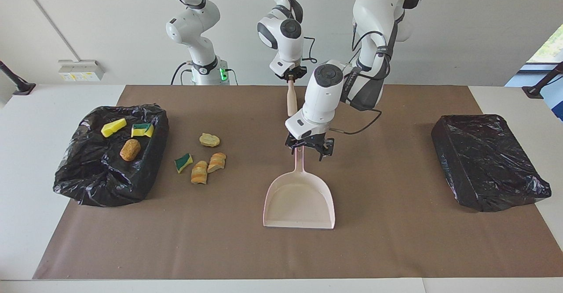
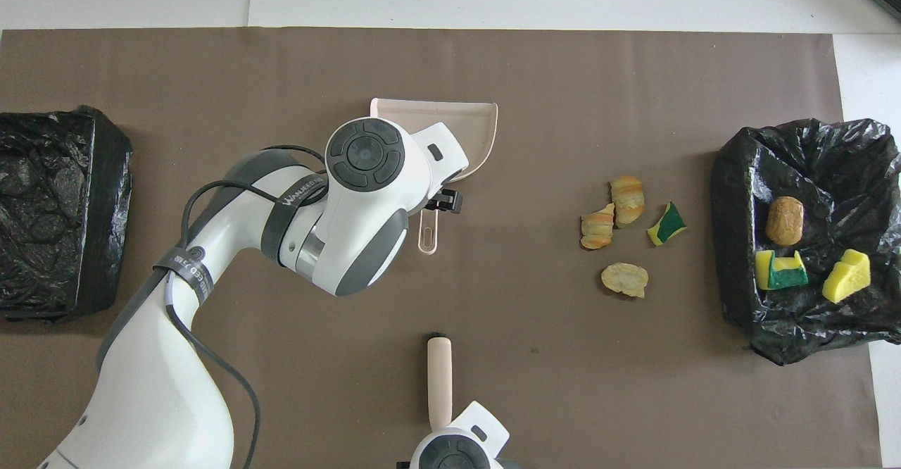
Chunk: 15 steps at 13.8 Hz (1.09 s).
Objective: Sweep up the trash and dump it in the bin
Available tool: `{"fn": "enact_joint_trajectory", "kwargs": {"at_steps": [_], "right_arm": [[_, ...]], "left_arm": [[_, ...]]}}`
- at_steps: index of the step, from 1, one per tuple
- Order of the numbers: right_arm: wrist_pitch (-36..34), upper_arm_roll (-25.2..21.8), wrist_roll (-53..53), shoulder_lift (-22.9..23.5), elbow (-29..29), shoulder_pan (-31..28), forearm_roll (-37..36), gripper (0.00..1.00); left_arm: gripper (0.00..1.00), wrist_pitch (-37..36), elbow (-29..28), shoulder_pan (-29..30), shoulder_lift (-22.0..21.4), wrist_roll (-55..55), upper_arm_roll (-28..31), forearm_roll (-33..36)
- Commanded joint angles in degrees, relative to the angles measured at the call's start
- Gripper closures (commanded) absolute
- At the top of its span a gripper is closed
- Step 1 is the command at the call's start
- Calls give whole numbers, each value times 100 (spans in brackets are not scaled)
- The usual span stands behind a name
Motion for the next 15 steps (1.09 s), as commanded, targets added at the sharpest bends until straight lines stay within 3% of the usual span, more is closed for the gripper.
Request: {"fn": "enact_joint_trajectory", "kwargs": {"at_steps": [1, 3, 8, 10, 13, 15], "right_arm": [[-282, -47, 13, -28, 143, -176, -42, 100], [-808, -73, 22, -263, 266, -421, -558, 100], [-2285, -65, -1400, -1134, 301, -2106, -1112, 100], [-2611, -47, -1656, -1101, 468, -2731, -1638, 100], [-2700, -21, -2112, -864, 679, -3321, -2815, 100], [-2744, -21, -2455, -531, 1038, -3716, -3449, 100]], "left_arm": [[0, 305, -108, -126, 110, -335, 83, 177], [0, 454, -116, -144, 181, -396, 83, 178], [0, 613, -99, -249, 313, -502, 92, 178], [3, 682, -64, -232, 357, -493, 83, 186], [16, 613, -116, -267, 349, -493, 83, 222], [31, 604, -108, -293, 349, -493, 83, 222]]}}
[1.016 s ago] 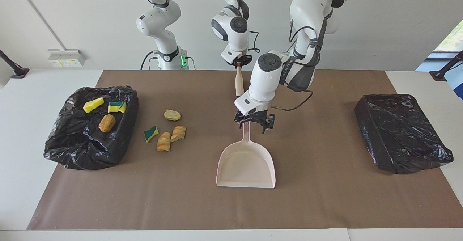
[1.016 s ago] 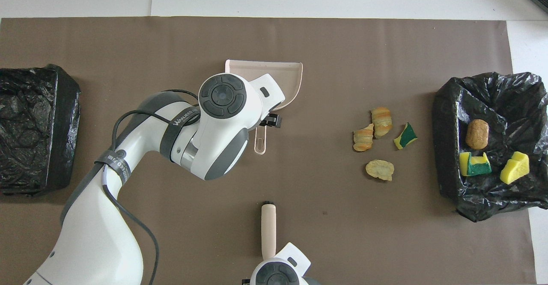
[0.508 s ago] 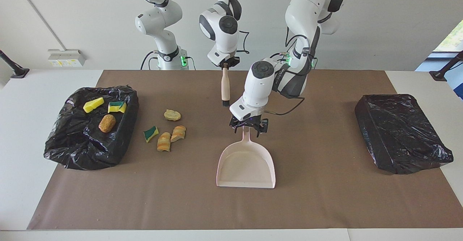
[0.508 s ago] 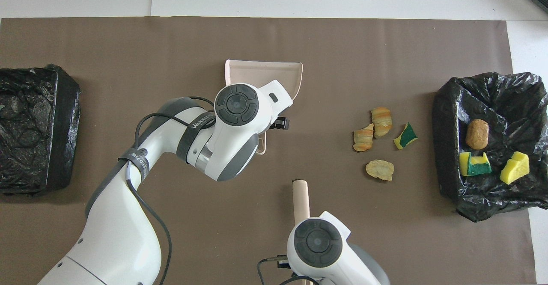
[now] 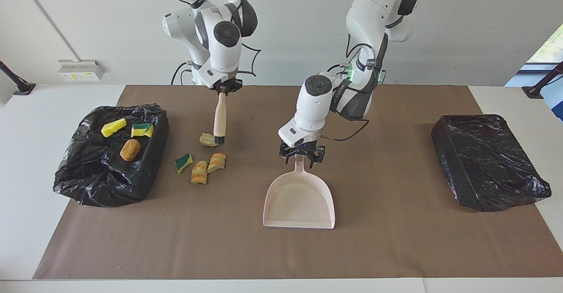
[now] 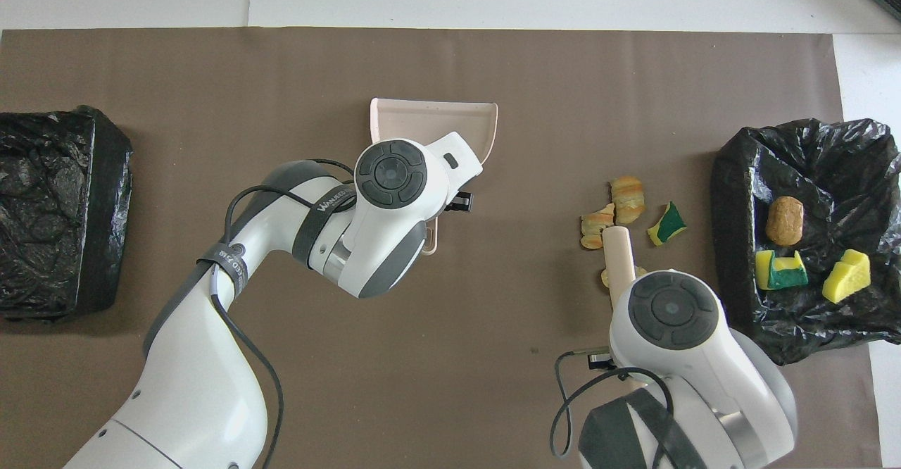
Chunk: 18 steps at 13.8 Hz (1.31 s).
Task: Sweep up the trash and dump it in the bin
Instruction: 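Sweep the crusts and sponge toward the dustpan with the right gripper's brush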
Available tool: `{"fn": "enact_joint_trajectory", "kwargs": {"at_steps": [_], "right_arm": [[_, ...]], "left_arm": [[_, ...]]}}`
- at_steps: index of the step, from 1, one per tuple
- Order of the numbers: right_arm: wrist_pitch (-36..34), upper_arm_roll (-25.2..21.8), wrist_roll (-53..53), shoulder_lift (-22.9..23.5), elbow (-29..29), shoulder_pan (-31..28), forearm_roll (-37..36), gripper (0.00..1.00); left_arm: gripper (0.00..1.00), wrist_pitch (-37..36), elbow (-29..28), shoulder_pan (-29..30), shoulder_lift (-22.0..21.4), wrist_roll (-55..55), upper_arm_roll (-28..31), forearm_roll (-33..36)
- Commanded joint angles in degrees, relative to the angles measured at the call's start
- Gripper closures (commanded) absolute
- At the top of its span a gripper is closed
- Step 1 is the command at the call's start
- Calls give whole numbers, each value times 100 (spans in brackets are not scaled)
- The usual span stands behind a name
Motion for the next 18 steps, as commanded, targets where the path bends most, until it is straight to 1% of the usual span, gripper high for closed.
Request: {"fn": "enact_joint_trajectory", "kwargs": {"at_steps": [1, 2, 3, 4, 6, 7, 9, 10, 12, 14, 15, 17, 18], "right_arm": [[-300, 93, -453, 700, 683, -433, -858, 100], [-458, 93, -724, 990, 868, -477, -1428, 100], [-494, 76, -1144, 1184, 870, -486, -1825, 100], [-399, 76, -1244, 1212, 844, -599, -2020, 100], [-197, 76, -1350, 1239, 809, -810, -2293, 100], [-65, 76, -1376, 1335, 800, -942, -2408, 100], [207, 76, -1368, 1458, 765, -1005, -2540, 100], [270, 76, -1324, 1511, 747, -1022, -2541, 100], [244, 102, -1149, 1590, 668, -961, -2296, 100], [235, 102, -1183, 1625, 668, -917, -1307, 100], [226, 102, -1175, 1652, 668, -786, -893, 100], [183, 111, -1183, 1670, 720, -689, -84, 100], [182, 111, -1192, 1678, 738, -567, 268, 100]], "left_arm": [[44, 62, -25, -117, -22, -118, 103, 137], [63, 53, 36, -108, -22, -109, 129, 381], [86, 45, 63, -91, -31, -74, 129, 905], [100, 53, 37, -56, -22, -48, 121, 1285], [100, 80, 28, -29, -48, 110, 112, 1350], [100, 45, 11, -20, -92, 319, 103, 1333], [100, -130, -7, -20, -110, 522, 103, 1341], [100, -175, -7, -29, -127, 680, 120, 1324], [100, -368, 1, -11, -154, 769, 103, 1324], [100, -474, 19, 6, -154, 849, 112, 1315], [100, -439, 10, 58, -154, 1032, 112, 1324], [100, -491, -7, 76, -206, 1480, 103, 1315], [100, -518, -42, 129, -285, 1952, 103, 1315]]}}
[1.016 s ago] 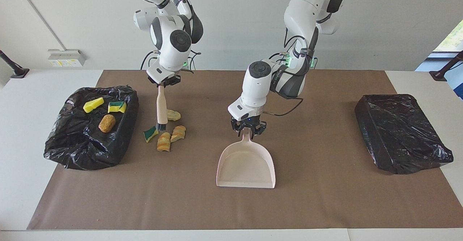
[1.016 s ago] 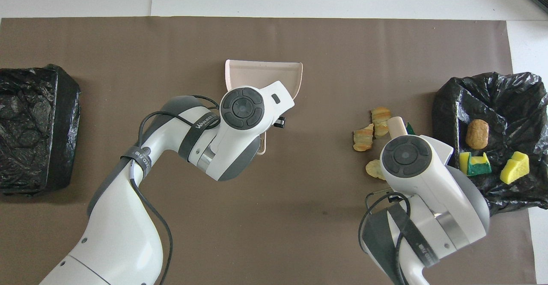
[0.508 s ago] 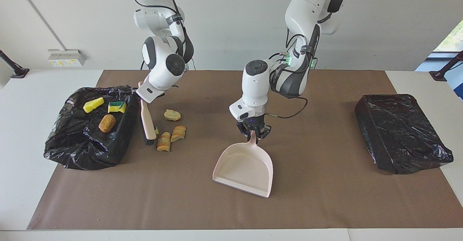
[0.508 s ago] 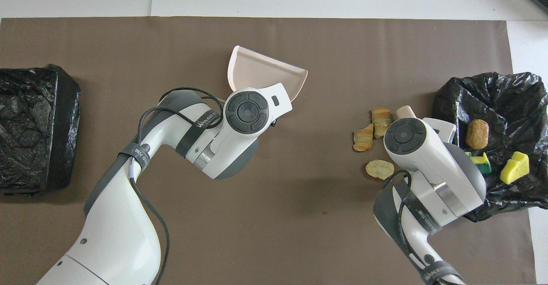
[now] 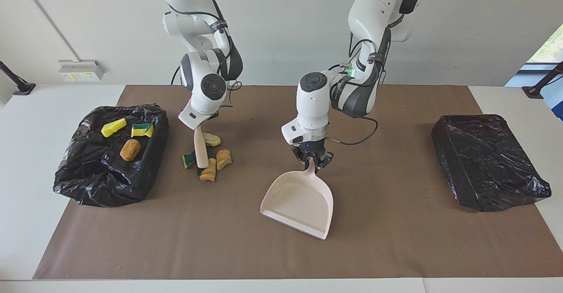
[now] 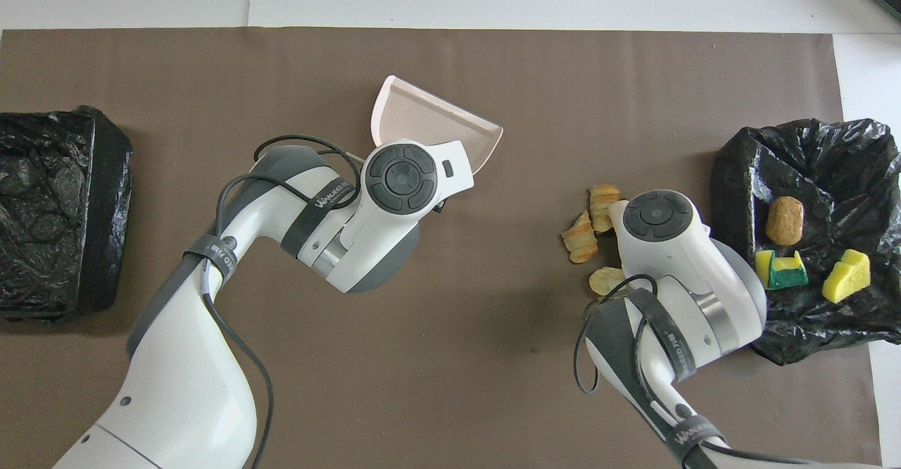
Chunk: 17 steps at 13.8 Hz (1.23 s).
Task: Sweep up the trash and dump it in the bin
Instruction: 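Sweep the crusts and sponge toward the dustpan with the right gripper's brush, then sweep the trash pieces into the dustpan held by the left gripper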
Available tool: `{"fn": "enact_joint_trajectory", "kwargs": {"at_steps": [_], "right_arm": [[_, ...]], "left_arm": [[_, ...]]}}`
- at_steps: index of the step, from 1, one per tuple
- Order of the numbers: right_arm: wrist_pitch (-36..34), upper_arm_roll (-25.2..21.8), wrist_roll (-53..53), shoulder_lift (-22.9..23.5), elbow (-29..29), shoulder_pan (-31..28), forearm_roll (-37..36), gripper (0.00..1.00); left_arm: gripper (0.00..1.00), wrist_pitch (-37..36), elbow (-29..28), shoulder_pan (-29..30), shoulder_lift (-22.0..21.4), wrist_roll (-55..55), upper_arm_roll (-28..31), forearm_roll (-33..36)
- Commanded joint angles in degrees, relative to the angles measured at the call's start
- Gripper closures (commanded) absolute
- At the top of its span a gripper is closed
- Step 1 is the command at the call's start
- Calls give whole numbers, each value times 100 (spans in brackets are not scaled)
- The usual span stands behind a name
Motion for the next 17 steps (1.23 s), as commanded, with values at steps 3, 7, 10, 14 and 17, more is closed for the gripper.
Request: {"fn": "enact_joint_trajectory", "kwargs": {"at_steps": [3, 7, 10, 14, 17], "right_arm": [[-248, 53, 14, 132, 415, 409, 1211, 100], [-1311, -105, -571, -394, 1242, -353, 1081, 100], [-1298, -88, -855, -797, 693, -714, 344, 100], [-514, -70, -261, -668, -48, -636, -168, 100], [-418, -61, 365, -545, -145, -259, 427, 100]], "left_arm": [[100, -582, -104, 139, -335, 1938, -23, 98], [100, -1065, -192, 446, -590, 3907, -32, -341], [100, -1312, -201, 596, -617, 5059, -32, -386], [100, -1305, -586, 640, -801, 6309, -32, -412], [100, -630, -1489, 588, -1213, 6452, -41, -412]]}}
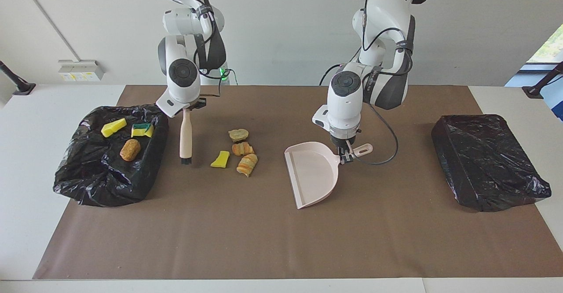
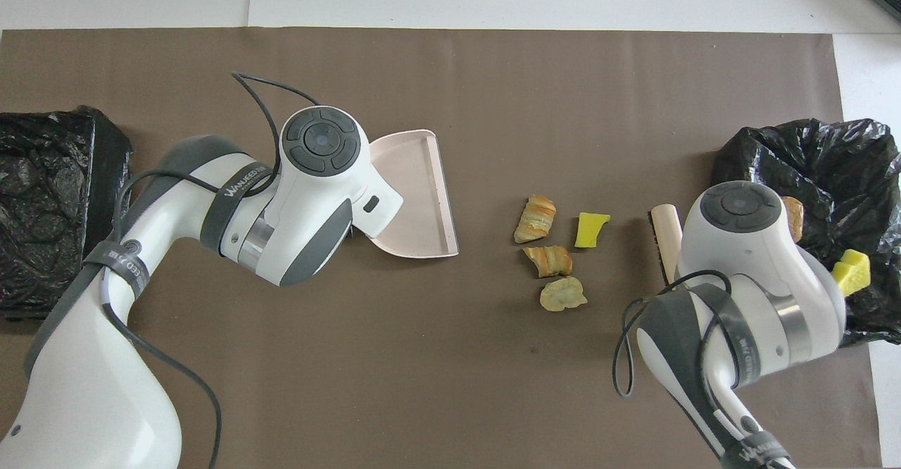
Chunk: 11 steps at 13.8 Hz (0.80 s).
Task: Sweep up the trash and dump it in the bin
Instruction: 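Sweep the trash pieces into the dustpan held by the left gripper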
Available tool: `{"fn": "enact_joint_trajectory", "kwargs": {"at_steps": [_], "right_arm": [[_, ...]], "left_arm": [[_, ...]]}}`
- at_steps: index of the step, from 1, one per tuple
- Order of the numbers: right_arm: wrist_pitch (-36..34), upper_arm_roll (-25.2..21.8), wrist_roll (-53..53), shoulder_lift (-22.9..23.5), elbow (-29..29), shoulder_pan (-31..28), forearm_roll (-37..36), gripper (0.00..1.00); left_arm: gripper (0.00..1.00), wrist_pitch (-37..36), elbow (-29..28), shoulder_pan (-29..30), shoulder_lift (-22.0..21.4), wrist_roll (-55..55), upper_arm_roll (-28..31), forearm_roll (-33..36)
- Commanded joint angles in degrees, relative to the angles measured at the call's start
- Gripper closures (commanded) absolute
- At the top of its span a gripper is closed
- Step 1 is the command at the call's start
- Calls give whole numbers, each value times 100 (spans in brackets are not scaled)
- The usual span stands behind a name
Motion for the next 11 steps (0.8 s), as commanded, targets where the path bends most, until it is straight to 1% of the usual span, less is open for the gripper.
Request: {"fn": "enact_joint_trajectory", "kwargs": {"at_steps": [1, 3, 5, 6, 7, 9, 10, 11], "right_arm": [[258, 47, 388, 128, -59, 215, 571, 100], [531, 48, 494, 304, -33, 574, 1019, 100], [855, 48, 731, 619, 55, 803, 1616, 100], [979, 56, 819, 813, 177, 978, 1784, 100], [928, 56, 855, 902, 370, 1119, 1908, 100], [804, 83, 846, 999, 652, 1435, 2424, 100], [874, 83, 829, 991, 653, 1559, 2750, 100], [953, 83, 802, 991, 653, 1708, 3231, 100]], "left_arm": [[100, 674, -1209, -51, -642, 185, -19, -91], [100, 790, -1518, -147, -818, 72, -28, -91], [100, 808, -1546, -261, -845, -174, -28, -91], [100, 817, -1633, -349, -906, -297, -19, -91], [100, 878, -1747, -358, -968, -394, -19, -91], [100, 1080, -1958, -358, -1047, -413, -19, -91], [100, 1098, -2037, -358, -1082, -421, -19, -91], [100, 1037, -2055, -358, -1117, -430, -19, -91]]}}
